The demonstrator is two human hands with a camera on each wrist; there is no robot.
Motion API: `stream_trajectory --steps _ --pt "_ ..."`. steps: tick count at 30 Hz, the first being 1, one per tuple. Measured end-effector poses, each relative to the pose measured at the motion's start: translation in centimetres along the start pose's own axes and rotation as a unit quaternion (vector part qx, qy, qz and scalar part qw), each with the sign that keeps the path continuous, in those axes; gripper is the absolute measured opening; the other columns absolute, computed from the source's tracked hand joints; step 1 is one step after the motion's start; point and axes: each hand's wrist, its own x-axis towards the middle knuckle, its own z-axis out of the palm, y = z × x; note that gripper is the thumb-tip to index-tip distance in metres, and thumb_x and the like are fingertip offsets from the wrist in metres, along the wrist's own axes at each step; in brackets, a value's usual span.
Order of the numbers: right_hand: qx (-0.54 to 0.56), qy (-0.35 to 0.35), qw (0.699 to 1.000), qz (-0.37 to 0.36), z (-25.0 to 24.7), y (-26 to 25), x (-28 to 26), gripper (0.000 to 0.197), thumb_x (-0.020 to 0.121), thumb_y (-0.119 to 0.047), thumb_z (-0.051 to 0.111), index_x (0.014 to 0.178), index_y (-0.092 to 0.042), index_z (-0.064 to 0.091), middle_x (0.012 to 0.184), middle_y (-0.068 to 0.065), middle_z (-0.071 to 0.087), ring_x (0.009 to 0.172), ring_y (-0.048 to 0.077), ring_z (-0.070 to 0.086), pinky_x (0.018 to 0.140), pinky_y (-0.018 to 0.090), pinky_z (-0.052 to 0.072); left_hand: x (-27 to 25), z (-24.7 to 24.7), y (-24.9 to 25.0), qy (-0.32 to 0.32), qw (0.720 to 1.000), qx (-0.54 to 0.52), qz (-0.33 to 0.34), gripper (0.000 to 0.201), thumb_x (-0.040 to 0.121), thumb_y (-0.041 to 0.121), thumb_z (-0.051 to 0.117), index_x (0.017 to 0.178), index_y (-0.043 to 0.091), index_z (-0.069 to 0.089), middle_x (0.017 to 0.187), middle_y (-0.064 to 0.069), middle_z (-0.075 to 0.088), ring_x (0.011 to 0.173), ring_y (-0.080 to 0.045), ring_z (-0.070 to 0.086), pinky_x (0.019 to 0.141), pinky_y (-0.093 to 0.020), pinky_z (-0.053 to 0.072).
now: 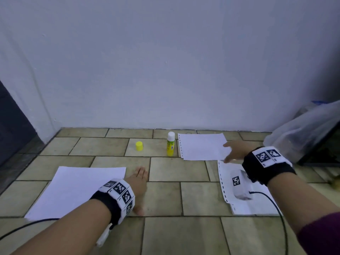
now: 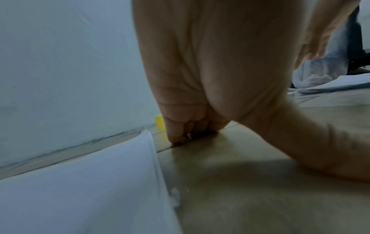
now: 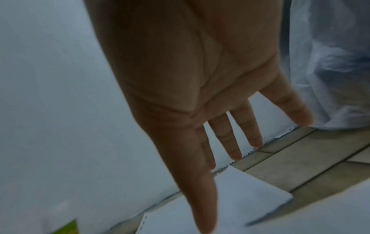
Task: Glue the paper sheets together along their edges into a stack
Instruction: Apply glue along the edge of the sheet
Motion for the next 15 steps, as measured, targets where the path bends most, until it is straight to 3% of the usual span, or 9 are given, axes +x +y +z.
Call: stream_trajectory --steps 3,6,8,11,15 --pt "-0.046 -0.034 0.998 -0.006 2.1 0.7 -2.6 0.083 0.086 -0.031 0.068 0.151 -0.018 0.019 0.155 0.003 0.027 0.141 0.021 0.03 0.111 0.03 0.027 0.4 0.2 0.0 0.029 1.0 -0.007 -0.001 0.067 0.102 0.01 0.035 0.148 -0.008 -0.011 0.158 -0.021 -0.015 0.147 -0.032 -0.012 0.12 -0.038 0.0" --pt "-0.072 -0.055 0.996 -0.012 5.0 1.3 -3.9 0.088 0.087 -0.043 0.064 0.152 -0.017 0.012 0.156 0.008 0.022 0.142 0.026 0.025 0.114 0.034 0.025 1.1 0.5 -0.3 0.036 0.999 -0.025 0.004 0.079 0.099 0.014 0.046 0.148 -0.007 -0.011 0.158 -0.02 -0.016 0.148 -0.03 -0.012 0.121 -0.041 0.006" --pt "-0.072 -0.062 0.995 0.003 6.5 1.7 -4.1 0.088 0.087 -0.05 0.06 0.152 -0.02 0.009 0.157 0.011 0.017 0.143 0.033 0.02 0.115 0.041 0.025 1.0 0.8 -0.6 0.049 0.998 -0.012 0.022 0.098 0.093 0.025 0.061 0.149 -0.005 -0.013 0.158 -0.018 -0.017 0.148 -0.028 -0.012 0.121 -0.041 0.01" --pt "-0.071 -0.045 0.996 0.005 7.9 2.4 -4.3 0.08 0.09 -0.048 0.057 0.151 -0.02 0.014 0.154 0.01 0.023 0.14 0.032 0.028 0.113 0.04 0.028 -0.4 0.9 -1.1 0.048 0.997 0.022 0.057 0.124 0.078 0.048 0.074 0.149 -0.003 -0.015 0.159 -0.016 -0.016 0.148 -0.026 -0.012 0.121 -0.04 0.008" --pt "-0.065 -0.016 0.998 -0.01 8.1 2.9 -4.2 0.065 0.091 -0.038 0.059 0.144 -0.018 0.029 0.143 0.007 0.041 0.129 0.023 0.045 0.106 0.032 0.038 -2.0 0.9 -2.8 0.083 0.993 -0.052 0.057 0.111 0.082 0.053 0.066 0.153 0.007 -0.006 0.161 -0.008 -0.012 0.148 -0.02 -0.011 0.121 -0.038 0.009"
